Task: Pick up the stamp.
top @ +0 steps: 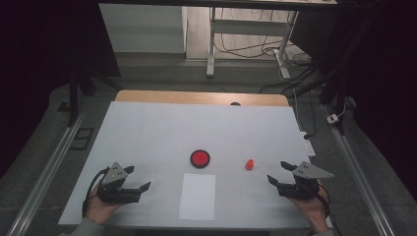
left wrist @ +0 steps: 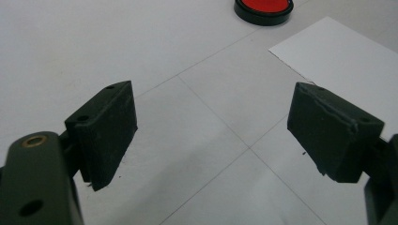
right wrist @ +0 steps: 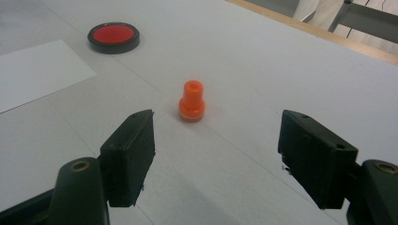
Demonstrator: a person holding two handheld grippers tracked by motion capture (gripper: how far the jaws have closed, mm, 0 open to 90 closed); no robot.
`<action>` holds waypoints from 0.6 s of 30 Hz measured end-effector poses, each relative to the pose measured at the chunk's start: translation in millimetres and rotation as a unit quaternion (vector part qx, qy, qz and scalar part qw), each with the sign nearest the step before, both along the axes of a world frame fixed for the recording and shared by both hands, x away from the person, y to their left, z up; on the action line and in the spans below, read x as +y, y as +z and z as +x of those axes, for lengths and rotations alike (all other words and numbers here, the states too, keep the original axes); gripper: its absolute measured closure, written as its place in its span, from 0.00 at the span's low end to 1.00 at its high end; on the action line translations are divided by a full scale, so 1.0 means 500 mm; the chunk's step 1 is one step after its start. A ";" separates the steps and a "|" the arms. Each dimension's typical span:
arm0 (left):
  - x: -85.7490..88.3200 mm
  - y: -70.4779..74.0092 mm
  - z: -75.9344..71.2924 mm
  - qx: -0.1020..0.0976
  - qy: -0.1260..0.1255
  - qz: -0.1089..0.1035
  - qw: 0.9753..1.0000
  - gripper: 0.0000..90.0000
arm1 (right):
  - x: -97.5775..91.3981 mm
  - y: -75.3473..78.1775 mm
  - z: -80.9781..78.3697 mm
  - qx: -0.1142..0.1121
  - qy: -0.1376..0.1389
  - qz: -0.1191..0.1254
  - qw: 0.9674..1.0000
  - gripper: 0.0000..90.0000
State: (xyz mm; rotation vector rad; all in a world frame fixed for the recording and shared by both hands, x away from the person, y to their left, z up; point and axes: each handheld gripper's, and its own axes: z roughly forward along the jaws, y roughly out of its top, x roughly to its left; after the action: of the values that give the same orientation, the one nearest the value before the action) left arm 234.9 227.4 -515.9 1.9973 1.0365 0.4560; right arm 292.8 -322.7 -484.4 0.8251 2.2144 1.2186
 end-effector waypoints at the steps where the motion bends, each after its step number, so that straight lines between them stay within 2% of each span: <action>1: 0.000 0.000 0.000 0.000 0.000 0.000 1.000 0.18 | 0.001 0.001 0.002 -0.002 0.001 -0.001 1.000 0.30; 10: -0.001 0.000 0.003 0.001 0.000 0.001 1.000 0.18 | 0.020 0.025 0.016 0.003 0.007 -0.001 1.000 0.31; 18: -0.003 0.000 0.006 0.001 -0.002 0.001 1.000 0.18 | 0.050 0.058 0.044 0.020 0.010 -0.014 1.000 0.31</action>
State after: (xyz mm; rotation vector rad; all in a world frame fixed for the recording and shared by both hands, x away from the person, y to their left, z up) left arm 237.7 226.0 -516.0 2.0007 1.0334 0.4534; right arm 314.6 -297.8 -455.2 0.8244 2.2707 1.1880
